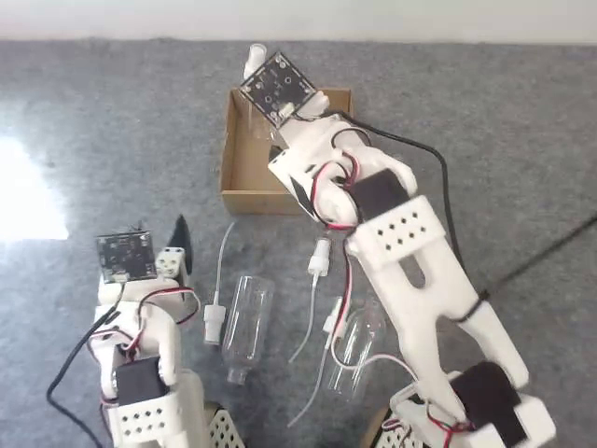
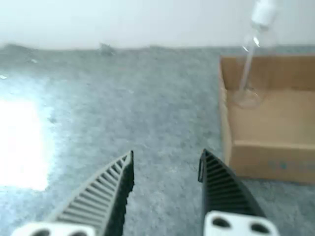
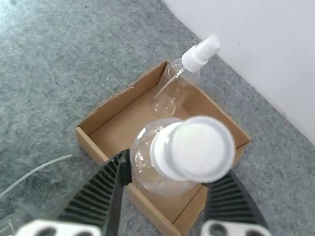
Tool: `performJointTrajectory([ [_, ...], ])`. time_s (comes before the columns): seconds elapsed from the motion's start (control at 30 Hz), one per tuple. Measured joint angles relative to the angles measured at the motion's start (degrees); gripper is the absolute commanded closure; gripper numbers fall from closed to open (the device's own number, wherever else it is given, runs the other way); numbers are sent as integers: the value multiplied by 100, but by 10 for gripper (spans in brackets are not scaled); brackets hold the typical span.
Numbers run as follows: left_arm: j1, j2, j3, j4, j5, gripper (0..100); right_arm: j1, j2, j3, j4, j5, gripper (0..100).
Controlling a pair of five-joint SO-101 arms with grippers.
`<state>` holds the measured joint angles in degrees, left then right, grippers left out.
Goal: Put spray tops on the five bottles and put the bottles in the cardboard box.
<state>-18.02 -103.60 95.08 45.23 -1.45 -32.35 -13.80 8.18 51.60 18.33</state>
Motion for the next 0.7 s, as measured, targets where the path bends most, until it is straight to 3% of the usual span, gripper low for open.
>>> performJointTrajectory([
  [0.7,-949,0,0,-501,756,797,-9,2084,-1495,-246,-229,866],
])
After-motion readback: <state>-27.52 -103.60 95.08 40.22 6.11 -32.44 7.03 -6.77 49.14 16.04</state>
